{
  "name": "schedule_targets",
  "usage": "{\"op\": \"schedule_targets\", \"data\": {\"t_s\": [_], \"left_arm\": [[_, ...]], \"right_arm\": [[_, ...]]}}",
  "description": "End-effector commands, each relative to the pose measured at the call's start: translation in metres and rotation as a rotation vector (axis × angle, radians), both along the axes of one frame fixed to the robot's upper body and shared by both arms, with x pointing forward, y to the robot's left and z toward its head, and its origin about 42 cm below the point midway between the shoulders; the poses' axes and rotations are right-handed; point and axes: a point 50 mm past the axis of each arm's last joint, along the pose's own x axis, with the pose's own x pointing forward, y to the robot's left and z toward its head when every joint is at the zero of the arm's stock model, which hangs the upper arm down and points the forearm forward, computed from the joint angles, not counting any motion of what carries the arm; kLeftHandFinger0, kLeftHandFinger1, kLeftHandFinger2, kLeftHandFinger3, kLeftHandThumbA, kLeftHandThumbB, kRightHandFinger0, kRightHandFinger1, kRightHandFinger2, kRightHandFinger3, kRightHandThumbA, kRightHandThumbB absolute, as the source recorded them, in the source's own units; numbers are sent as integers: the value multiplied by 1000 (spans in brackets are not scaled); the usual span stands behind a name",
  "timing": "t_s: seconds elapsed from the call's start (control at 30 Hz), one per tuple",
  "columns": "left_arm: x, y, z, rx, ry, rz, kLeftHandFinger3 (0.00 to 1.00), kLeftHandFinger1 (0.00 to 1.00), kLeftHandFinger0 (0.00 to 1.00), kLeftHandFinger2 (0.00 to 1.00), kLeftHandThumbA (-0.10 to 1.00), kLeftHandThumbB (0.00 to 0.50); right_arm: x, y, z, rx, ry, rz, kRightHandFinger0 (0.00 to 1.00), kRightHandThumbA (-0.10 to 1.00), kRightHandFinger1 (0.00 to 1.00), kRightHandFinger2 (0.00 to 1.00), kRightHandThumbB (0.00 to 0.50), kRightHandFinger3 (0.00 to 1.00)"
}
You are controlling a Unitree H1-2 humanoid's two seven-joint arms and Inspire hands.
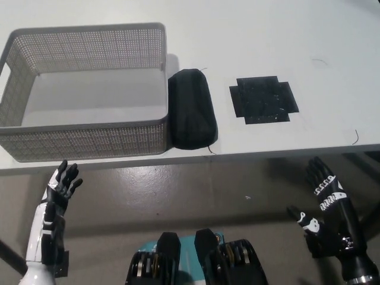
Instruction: Use the right hand to push the pencil case on the right hand side to the container on the left side
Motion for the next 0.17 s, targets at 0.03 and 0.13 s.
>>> {"op": "schedule_targets", "data": {"t_s": [0.03, 0.13], "left_arm": [[-1, 4, 3, 29, -28, 1, 1000, 1000, 1000, 1000, 1000, 242], [-2, 6, 2, 36, -22, 4, 1000, 1000, 1000, 1000, 1000, 246]], "right_arm": [[6, 0, 15, 14, -79, -34, 1000, 1000, 1000, 1000, 376, 1000], [7, 0, 15, 11, -82, -18, 1000, 1000, 1000, 1000, 365, 1000]]}}
